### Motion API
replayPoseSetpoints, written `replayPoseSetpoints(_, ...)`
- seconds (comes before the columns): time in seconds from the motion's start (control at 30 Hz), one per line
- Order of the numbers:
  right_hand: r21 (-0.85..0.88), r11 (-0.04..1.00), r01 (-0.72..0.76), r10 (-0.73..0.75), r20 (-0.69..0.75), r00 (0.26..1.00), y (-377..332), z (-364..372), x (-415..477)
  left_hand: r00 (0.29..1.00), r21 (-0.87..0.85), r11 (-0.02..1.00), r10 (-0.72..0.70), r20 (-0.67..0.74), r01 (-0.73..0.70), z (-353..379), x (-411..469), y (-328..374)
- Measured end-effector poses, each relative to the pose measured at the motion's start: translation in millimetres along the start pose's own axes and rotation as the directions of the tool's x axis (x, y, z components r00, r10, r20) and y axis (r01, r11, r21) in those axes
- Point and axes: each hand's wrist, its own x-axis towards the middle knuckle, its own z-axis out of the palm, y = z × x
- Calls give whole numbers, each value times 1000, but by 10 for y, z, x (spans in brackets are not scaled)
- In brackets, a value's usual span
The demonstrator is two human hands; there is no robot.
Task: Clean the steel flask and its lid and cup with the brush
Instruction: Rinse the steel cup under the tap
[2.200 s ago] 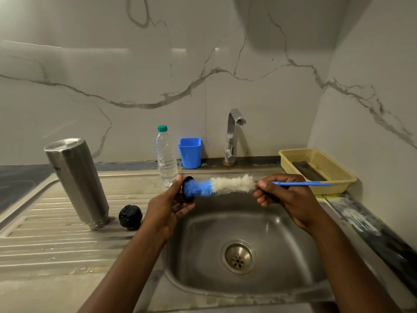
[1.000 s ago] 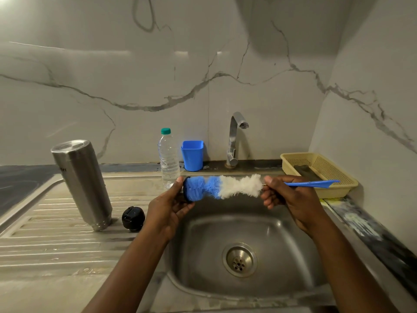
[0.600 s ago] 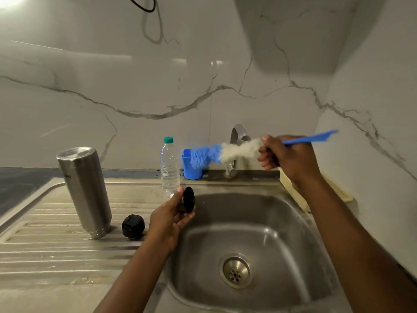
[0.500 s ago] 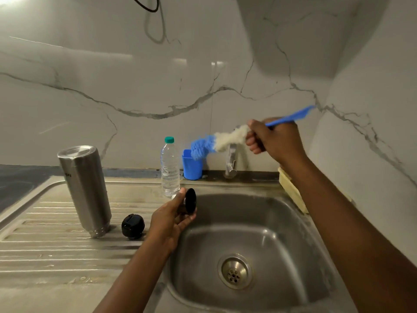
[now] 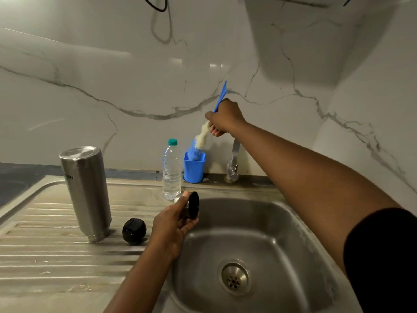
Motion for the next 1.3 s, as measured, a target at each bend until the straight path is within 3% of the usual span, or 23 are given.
replayPoseSetpoints(0.23,-149,988,-40,36,-31,999,107,458,250,1000,-6,1000,-11,11,11,-10,63,-28)
replayPoseSetpoints(0.6,-85,986,-141,142,15,990,185,375,263,1000,16,1000,-15,20,15,-5,33,-31)
replayPoseSetpoints(1.0,-67,997,30,-35,-80,996,-72,-583,-134,999,43,999,-13,46,11,53,-34,-32)
replayPoseSetpoints(1.13,-78,987,143,-158,-251,955,-15,-819,-484,998,52,999,8,61,-12,112,-73,7)
replayPoseSetpoints(1.3,138,972,191,-160,-212,964,278,-909,-1251,998,88,996,17,61,-22,208,6,-22)
